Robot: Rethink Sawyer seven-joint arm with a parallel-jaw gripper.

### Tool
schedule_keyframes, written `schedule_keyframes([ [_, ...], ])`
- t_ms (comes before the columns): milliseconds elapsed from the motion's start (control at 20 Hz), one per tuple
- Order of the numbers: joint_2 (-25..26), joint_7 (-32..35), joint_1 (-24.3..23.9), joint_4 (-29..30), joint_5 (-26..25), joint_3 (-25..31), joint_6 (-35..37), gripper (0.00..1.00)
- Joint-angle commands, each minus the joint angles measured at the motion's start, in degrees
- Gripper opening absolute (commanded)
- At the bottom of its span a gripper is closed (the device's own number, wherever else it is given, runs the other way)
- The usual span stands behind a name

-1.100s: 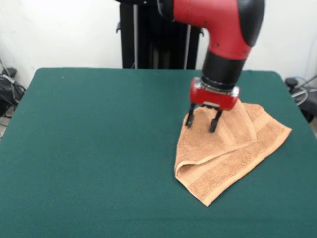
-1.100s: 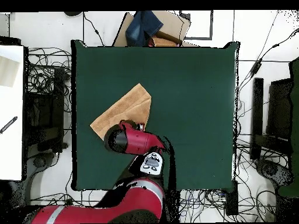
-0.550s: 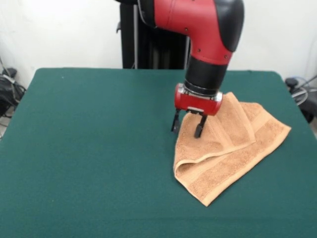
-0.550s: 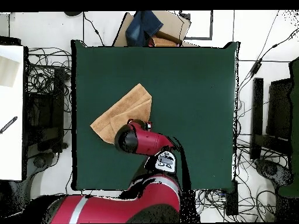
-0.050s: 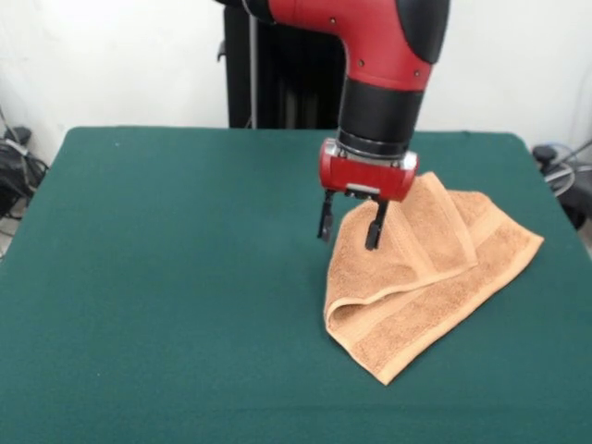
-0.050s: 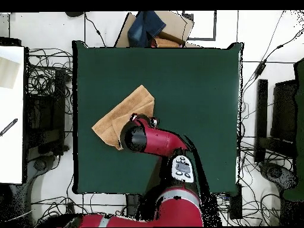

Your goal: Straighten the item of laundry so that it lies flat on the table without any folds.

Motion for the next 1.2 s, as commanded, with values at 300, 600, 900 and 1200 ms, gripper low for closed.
schedule_keyframes([
  [300,1.0,5.9,-5.7,6.2,-5.0,13.7,0.4,1.00],
  [600,2.8,7.9,-5.2,6.7,-6.0,13.9,-2.2,1.00],
  [900,3.1,10.2,-3.6,7.5,-5.5,13.7,-3.5,1.00],
  [1200,3.2,11.7,-2.0,7.8,-4.2,13.1,-4.5,1.00],
])
